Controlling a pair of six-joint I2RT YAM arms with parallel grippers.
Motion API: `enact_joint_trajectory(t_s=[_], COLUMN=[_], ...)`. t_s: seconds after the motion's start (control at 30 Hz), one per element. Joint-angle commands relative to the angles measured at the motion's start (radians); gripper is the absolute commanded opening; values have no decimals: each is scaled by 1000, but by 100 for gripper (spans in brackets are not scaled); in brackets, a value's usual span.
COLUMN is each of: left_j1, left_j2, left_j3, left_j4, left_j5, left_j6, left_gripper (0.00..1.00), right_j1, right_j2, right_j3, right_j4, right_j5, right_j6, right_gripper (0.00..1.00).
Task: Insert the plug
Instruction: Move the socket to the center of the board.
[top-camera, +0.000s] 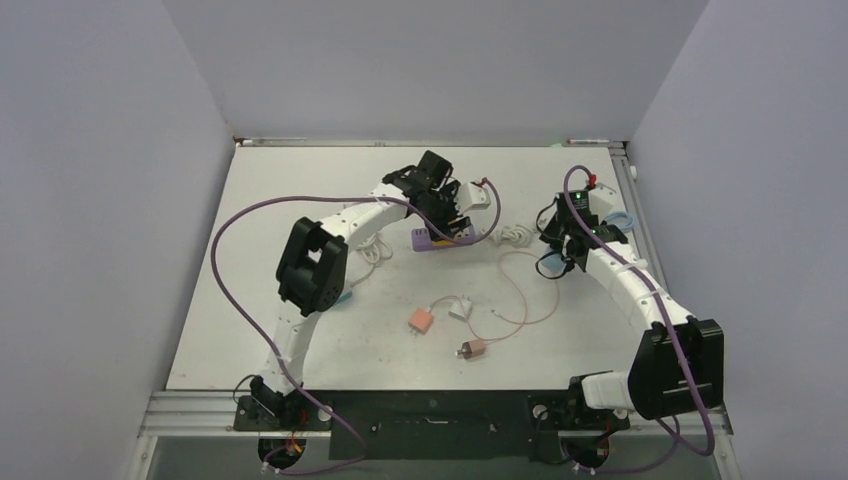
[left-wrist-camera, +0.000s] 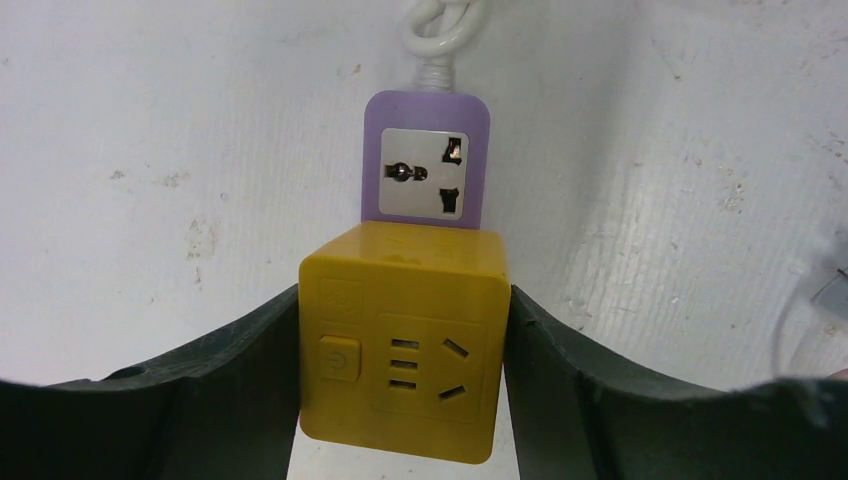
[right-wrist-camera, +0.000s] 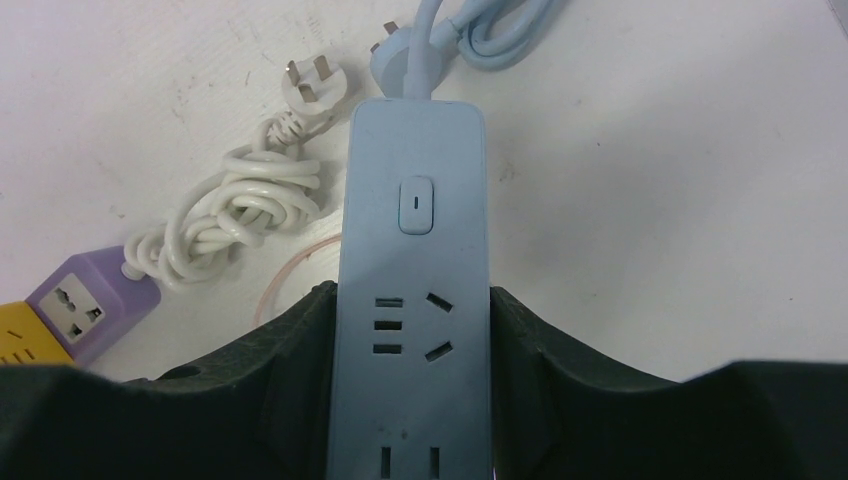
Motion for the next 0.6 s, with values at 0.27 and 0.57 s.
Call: enact_joint_trajectory(t_s=[0.27, 0.57], left_j1=[105, 122], left_j2=[-235, -342], left_j3=[-314, -419], left_j4=[92, 169], left_j5=[-148, -170], left_j6=[-45, -217], left_gripper=[31, 80], right_j1=[113, 261], right_j2=[74, 273], right_j3=[-2, 46], right_j4=[79, 142], right_j5=[16, 23], right_j6=[94, 261], right_gripper=[5, 5])
